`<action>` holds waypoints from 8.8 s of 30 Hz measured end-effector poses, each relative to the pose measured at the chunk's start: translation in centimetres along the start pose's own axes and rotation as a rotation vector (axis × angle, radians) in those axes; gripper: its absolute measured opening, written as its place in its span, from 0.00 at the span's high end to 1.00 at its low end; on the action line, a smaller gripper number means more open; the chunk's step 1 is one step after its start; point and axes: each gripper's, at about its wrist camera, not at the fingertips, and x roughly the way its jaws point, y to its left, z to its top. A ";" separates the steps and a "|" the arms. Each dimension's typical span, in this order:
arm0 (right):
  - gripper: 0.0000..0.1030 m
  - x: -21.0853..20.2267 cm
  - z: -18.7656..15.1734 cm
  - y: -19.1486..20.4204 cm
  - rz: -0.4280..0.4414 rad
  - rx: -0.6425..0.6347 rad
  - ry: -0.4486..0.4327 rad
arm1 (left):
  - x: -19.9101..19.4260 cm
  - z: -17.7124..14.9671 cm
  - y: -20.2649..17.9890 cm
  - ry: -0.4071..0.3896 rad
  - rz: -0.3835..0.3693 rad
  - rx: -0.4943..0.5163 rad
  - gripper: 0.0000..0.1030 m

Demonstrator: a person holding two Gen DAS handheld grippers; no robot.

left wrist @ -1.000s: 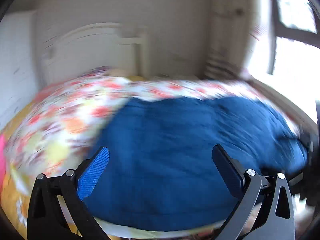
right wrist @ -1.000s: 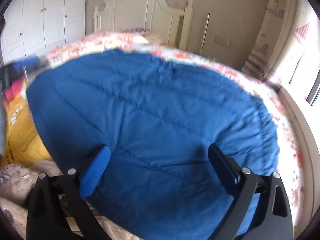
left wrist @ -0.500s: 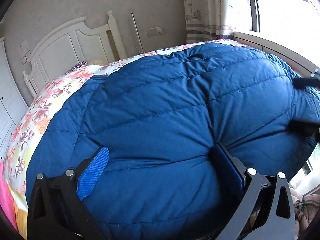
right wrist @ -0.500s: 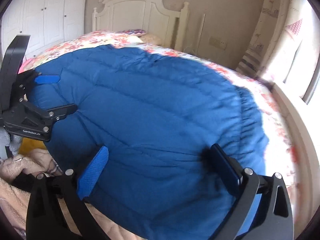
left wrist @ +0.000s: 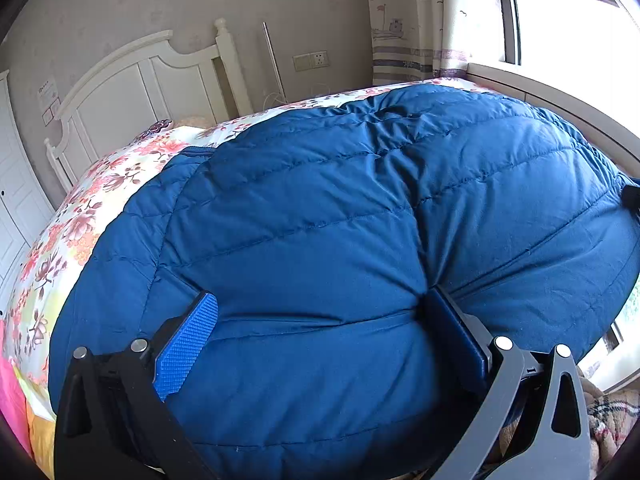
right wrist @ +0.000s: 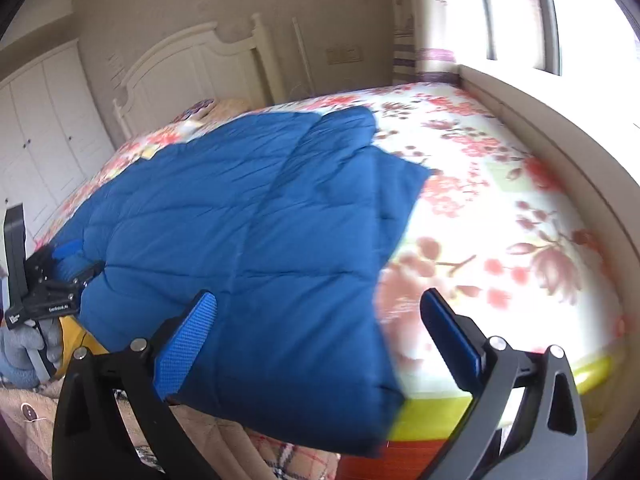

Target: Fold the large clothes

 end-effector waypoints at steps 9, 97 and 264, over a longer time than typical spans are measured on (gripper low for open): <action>0.03 -3.5 -3.8 -5.6 0.098 0.297 -0.047 | 0.0 0.0 0.0 0.001 0.002 0.001 0.04; 0.39 8.4 -8.4 48.0 -0.125 -1.355 -0.329 | 8.3 11.6 18.4 0.177 -0.141 -0.068 0.04; 0.16 8.1 19.7 6.6 0.083 -0.159 -0.175 | 14.0 11.6 12.3 -0.006 -0.612 -0.669 0.46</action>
